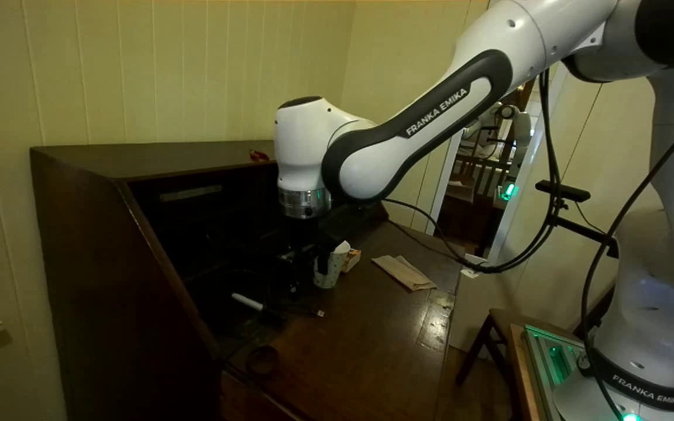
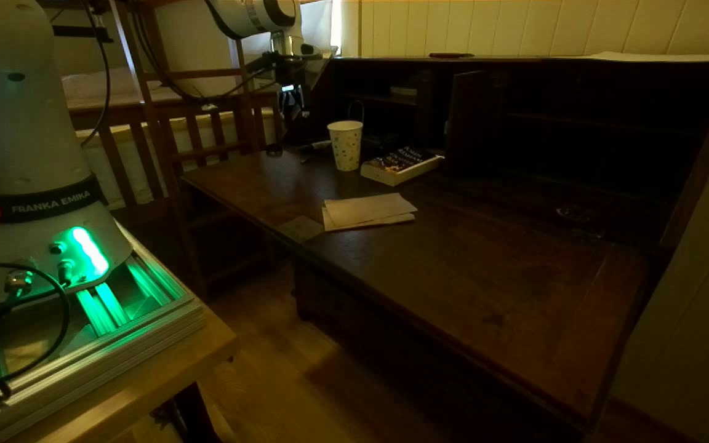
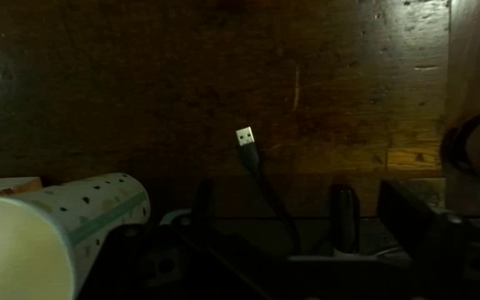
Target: Place the marker in the cup
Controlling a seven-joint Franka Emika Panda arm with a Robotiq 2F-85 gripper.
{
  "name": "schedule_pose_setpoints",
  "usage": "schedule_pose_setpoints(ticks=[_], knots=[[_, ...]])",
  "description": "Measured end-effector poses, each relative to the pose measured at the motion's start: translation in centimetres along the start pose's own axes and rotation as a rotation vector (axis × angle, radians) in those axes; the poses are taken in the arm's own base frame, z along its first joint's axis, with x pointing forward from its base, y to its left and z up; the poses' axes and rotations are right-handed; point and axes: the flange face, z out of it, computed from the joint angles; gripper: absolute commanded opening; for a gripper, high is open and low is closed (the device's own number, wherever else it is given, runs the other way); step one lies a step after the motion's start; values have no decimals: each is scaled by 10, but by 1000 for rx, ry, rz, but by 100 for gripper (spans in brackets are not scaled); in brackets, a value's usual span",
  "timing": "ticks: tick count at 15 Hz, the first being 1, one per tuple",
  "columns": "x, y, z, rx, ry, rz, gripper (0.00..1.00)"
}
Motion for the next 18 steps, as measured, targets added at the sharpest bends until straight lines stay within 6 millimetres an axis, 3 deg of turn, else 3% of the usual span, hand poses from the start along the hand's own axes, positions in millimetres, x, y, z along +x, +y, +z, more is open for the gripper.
schedule_pose_setpoints(ticks=[3, 8, 15, 16, 17, 18], knots=[[17, -12, 11, -11, -16, -2, 100], [22, -13, 18, -25, -20, 1, 100], [41, -35, 45, -16, 42, -28, 100], [43, -39, 47, -14, 50, -36, 96], [44, -44, 48, -12, 56, -44, 84], [46, -48, 50, -11, 61, -53, 79]])
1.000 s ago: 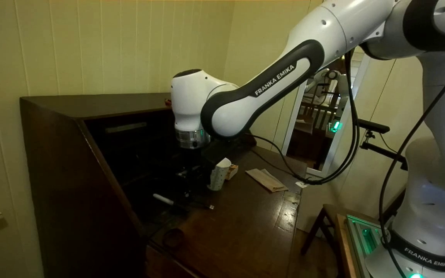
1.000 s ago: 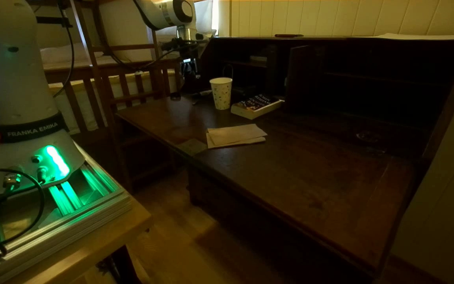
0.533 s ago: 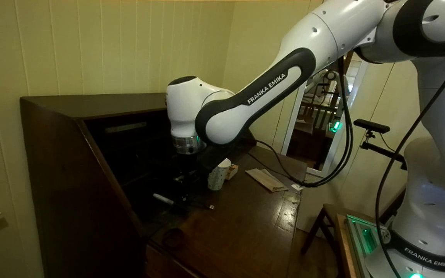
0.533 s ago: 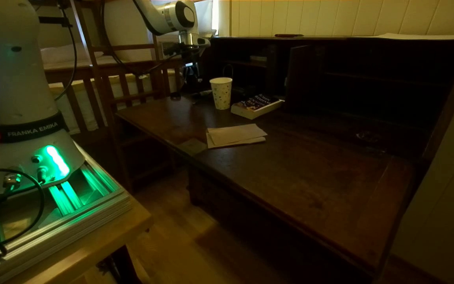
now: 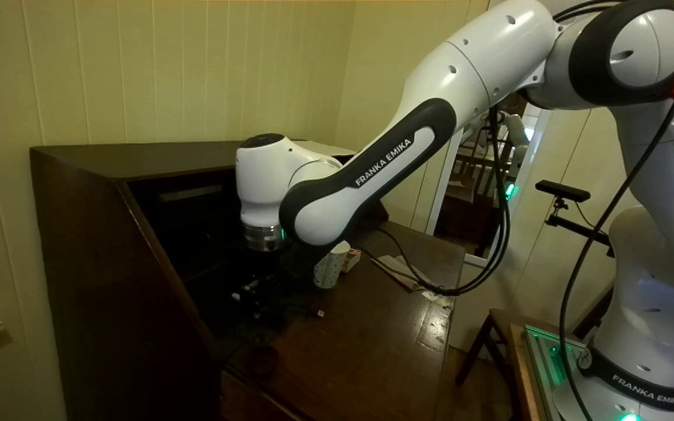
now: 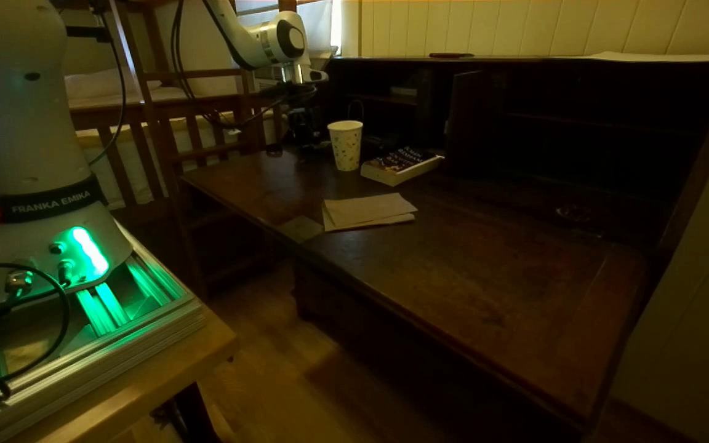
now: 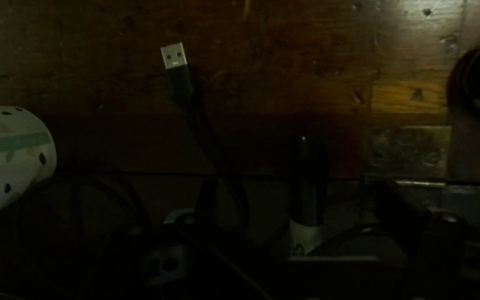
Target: Place the marker in the cup
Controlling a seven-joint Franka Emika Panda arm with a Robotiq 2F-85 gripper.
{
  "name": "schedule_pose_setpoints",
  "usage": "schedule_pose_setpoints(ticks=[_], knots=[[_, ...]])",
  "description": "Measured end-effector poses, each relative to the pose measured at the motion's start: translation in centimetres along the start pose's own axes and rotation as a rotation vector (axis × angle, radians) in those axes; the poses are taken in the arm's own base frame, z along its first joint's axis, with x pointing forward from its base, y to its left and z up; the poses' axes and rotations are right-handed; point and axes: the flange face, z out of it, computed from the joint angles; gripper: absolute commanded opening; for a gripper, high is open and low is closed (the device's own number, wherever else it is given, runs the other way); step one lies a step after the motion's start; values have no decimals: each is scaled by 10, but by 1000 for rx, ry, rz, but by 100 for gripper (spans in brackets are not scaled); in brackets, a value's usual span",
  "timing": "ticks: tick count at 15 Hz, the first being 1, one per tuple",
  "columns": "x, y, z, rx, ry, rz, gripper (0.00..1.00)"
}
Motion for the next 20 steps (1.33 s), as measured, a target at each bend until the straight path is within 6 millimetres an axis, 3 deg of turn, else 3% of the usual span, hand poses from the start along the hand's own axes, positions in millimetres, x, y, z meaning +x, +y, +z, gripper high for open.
schedule_pose_setpoints(ticks=[4, 11, 16, 20], knots=[[6, -14, 4, 9, 23, -23, 48], [14, -15, 2, 50, 57, -13, 1], [16, -7, 0, 96, 44, -7, 5], [-14, -11, -9, 183, -12, -135, 5]])
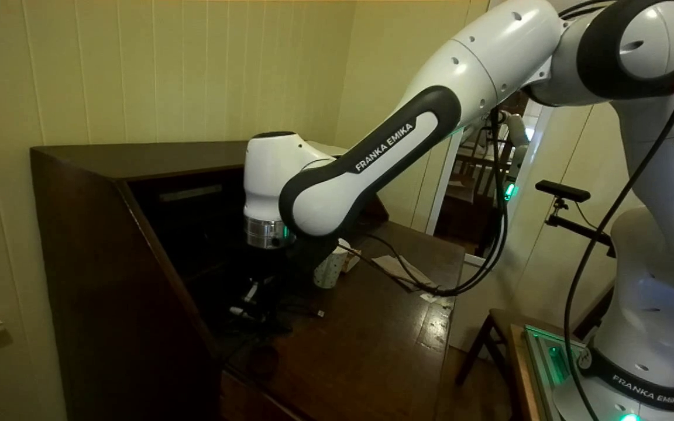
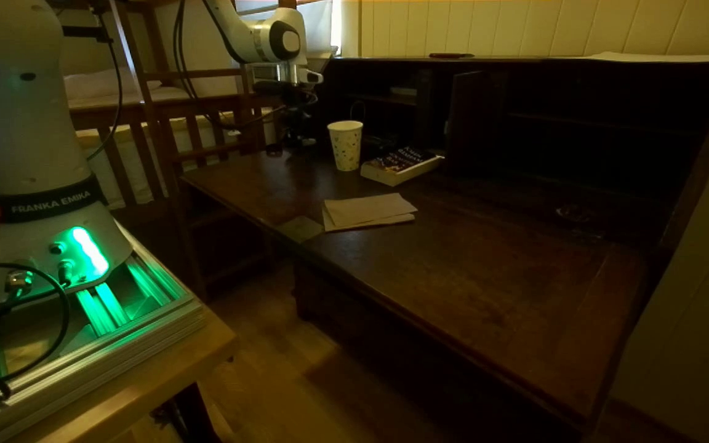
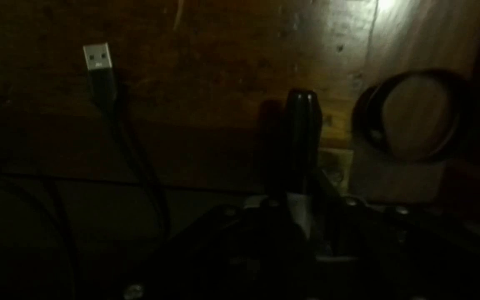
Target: Place the marker in the cup
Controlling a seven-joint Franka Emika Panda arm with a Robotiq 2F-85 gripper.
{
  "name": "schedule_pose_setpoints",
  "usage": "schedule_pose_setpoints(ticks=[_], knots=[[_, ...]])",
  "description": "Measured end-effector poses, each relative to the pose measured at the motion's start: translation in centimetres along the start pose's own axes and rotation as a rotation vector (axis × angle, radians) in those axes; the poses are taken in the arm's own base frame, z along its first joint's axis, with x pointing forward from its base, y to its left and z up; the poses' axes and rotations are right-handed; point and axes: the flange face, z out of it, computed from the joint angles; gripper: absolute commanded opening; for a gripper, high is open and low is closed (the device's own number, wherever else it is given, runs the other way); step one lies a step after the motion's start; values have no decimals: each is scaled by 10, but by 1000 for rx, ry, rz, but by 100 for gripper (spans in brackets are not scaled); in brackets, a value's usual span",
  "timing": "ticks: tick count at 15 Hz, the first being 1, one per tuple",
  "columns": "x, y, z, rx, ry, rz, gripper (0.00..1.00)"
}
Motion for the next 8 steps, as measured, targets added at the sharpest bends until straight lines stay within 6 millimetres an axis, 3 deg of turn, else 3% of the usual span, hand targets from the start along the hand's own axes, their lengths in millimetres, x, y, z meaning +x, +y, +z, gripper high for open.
schedule_pose_setpoints(ticks=[4, 8], knots=[[-44, 5, -6, 117, -122, -144, 5], [-88, 39, -1, 157, -268, -22, 5]])
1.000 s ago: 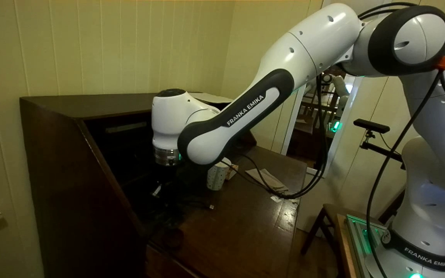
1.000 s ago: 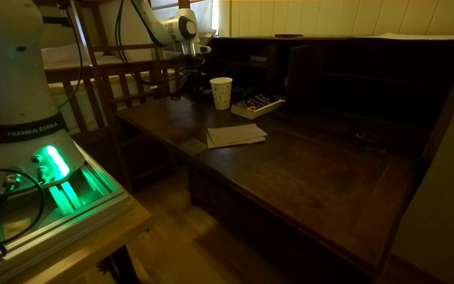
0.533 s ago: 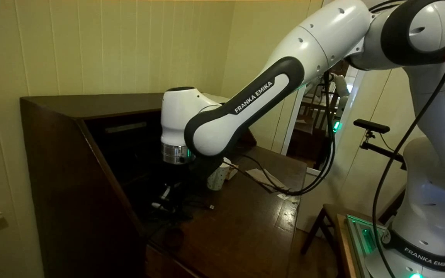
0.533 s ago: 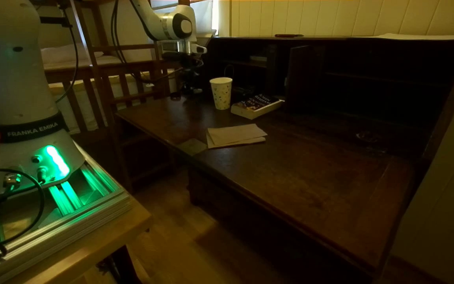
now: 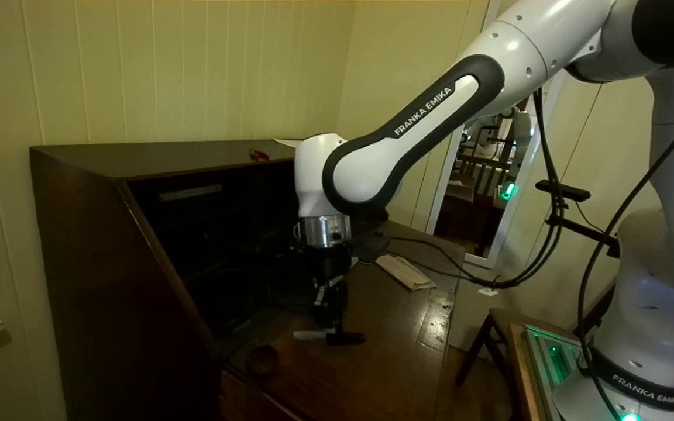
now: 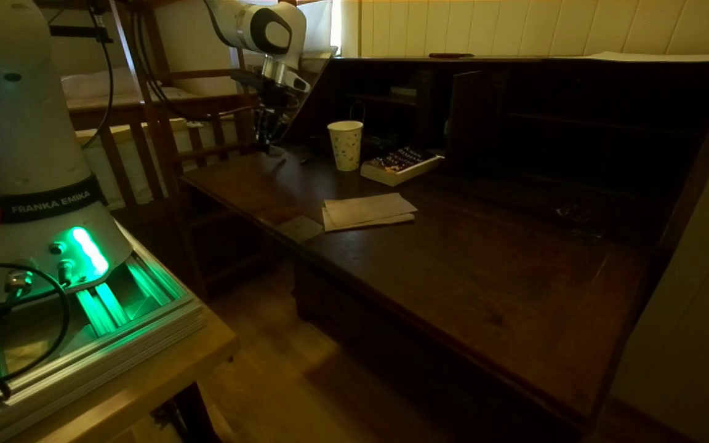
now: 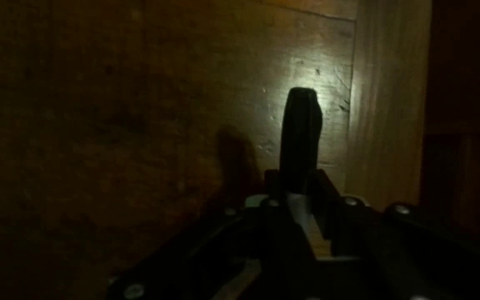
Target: Place the marker in the cup
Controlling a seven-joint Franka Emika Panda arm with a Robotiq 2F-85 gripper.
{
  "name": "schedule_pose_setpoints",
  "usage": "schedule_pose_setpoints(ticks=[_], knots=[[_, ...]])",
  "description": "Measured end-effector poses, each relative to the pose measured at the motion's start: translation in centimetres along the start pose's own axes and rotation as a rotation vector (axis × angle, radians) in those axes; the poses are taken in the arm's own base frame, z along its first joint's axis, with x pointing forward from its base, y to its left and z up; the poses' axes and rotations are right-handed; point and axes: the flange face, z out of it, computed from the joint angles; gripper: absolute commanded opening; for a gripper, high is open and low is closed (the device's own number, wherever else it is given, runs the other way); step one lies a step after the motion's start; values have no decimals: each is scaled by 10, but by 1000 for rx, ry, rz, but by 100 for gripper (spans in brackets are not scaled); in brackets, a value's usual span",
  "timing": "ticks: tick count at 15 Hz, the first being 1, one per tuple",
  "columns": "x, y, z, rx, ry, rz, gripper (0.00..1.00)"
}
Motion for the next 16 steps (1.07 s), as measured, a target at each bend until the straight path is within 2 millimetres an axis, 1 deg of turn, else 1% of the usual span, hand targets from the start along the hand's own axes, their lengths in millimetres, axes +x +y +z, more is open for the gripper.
schedule_pose_setpoints(ticks=[1, 3, 5, 6, 9, 12, 14, 16], knots=[[-7, 9, 2, -6, -9, 56, 5], [-20, 20, 2, -25, -8, 165, 5], [-30, 24, -7, -48, 18, 265, 5], [-34, 25, -15, -58, 39, 311, 5], [-48, 22, -49, -52, 126, 431, 5], [-70, 24, -96, -9, 235, 526, 5], [-87, 35, -124, 54, 306, 570, 5], [-102, 57, -144, 138, 370, 612, 5]])
